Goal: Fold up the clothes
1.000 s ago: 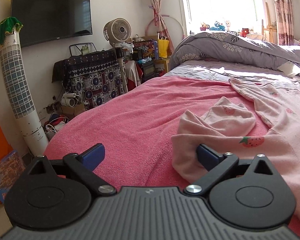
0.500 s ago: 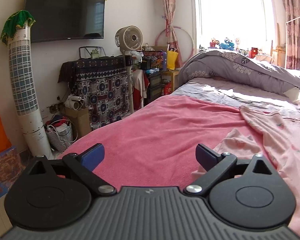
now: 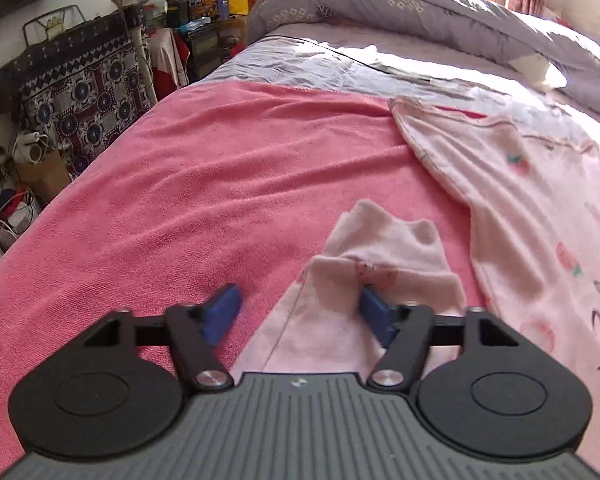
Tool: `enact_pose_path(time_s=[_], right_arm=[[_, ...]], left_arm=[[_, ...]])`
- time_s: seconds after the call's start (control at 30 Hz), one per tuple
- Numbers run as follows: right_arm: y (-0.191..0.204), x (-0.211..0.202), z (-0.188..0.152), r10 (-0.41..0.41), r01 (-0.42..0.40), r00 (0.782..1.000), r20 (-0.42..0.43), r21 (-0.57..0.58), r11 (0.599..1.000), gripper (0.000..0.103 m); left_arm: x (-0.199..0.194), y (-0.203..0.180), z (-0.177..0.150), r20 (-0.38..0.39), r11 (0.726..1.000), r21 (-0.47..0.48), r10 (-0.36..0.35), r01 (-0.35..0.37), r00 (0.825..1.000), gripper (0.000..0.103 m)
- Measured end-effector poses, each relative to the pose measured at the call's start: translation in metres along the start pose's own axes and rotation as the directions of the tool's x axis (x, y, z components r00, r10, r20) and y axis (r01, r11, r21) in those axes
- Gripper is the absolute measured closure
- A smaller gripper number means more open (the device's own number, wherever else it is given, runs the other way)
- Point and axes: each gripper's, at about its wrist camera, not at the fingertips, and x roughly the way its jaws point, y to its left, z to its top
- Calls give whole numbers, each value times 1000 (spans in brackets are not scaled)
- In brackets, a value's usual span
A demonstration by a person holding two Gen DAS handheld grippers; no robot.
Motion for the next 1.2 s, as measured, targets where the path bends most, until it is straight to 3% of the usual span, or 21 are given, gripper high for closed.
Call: enact_pose_path(time_s=[0.03, 0.1, 0.13, 0.23, 0.27, 0.3, 0.33, 0.4, 0.43, 0.53, 0.6, 0.63, 0.67, 0.7, 0.73, 0.77, 0.8, 0.87, 0.97, 1.07, 1.2], right_arm=[[0, 1, 0, 0, 0, 1000, 2, 0, 1000, 96], [-1, 1, 0, 4, -4, 1000, 3, 0, 1000, 96], [-1, 0, 0, 5, -5, 1000, 3, 0, 1000, 96], [-1, 0, -1, 7, -7, 1000, 6, -1, 1000, 96], [-2, -1, -1, 8, -8, 1000, 7, -1, 1000, 96], [-2, -1, -1, 9, -9, 1000, 7, -1, 1000, 96], [-2, -1, -1, 10, -10, 1000, 6, -1, 1000, 96], [-2, -1, -1, 11, -11, 1000, 7, -1, 1000, 96], [-2, -1, -1, 10, -10, 1000, 8, 1, 1000, 96], [-1, -2, -1, 2, -2, 1000, 7, 2, 1000, 96], [-1, -1, -1, 2, -2, 1000, 5, 3, 1000, 96], [-1, -1, -1, 3, -3, 1000, 4, 4, 1000, 96], [-2, -2, -1, 5, -5, 1000, 4, 5, 1000, 96], [-2, -2, -1, 6, -6, 1000, 5, 6, 1000, 96], [-2, -1, -1, 8, -8, 1000, 7, 7, 1000, 96], [-3, -2, -1, 9, -9, 1000, 9, 8, 1000, 96], [-3, -1, -1, 10, -10, 1000, 10, 9, 1000, 96], [-3, -1, -2, 11, -11, 1000, 12, 10, 1000, 96], [-4, -1, -3, 13, -13, 1000, 16, 12, 1000, 96], [-5, -2, -3, 16, -16, 1000, 16, 12, 1000, 96], [-5, -2, -3, 18, -18, 1000, 19, 13, 1000, 96]], left_arm=[[-8, 9, 3, 16, 999, -52, 1, 0, 1000, 100], [-30, 31, 8, 80, 989, -140, 60, -48, 995, 103], [-46, 43, 10, 132, 981, -173, 113, -89, 985, 103], [-94, 71, 13, 303, 955, -242, 243, -172, 921, 103], [-101, 77, 16, 304, 964, -212, 219, -158, 927, 103], [-103, 80, 19, 278, 978, -167, 169, -126, 945, 100], [-99, 80, 21, 235, 990, -117, 103, -77, 967, 91], [-78, 67, 19, 119, 1000, -26, 12, -9, 993, 12], [-64, 54, 16, 80, 999, 33, 4, -6, 997, 3], [-26, 5, 0, 19, 973, 225, 37, -40, 999, 4], [1, -17, -9, -36, 954, 295, 60, -47, 998, 6], [6, -22, -11, -48, 958, 286, 49, -33, 998, 7], [7, -23, -12, -49, 967, 253, 25, -12, 999, 14], [8, -23, -13, -49, 975, 220, 0, 10, 999, 36], [5, -23, -11, -52, 982, 186, -24, 34, 998, 47], [1, -21, -9, -54, 987, 156, -31, 39, 998, 77], [-4, -18, -7, -55, 991, 131, -27, 34, 998, 99], [-13, -5, -3, -49, 997, 58, -53, 56, 997, 101], [-37, 21, 7, 26, 998, -49, -38, 40, 999, 102], [-74, 50, 17, 137, 991, -134, 37, -18, 990, 102], [-85, 67, 11, 164, 980, -123, 176, -157, 971, 102]])
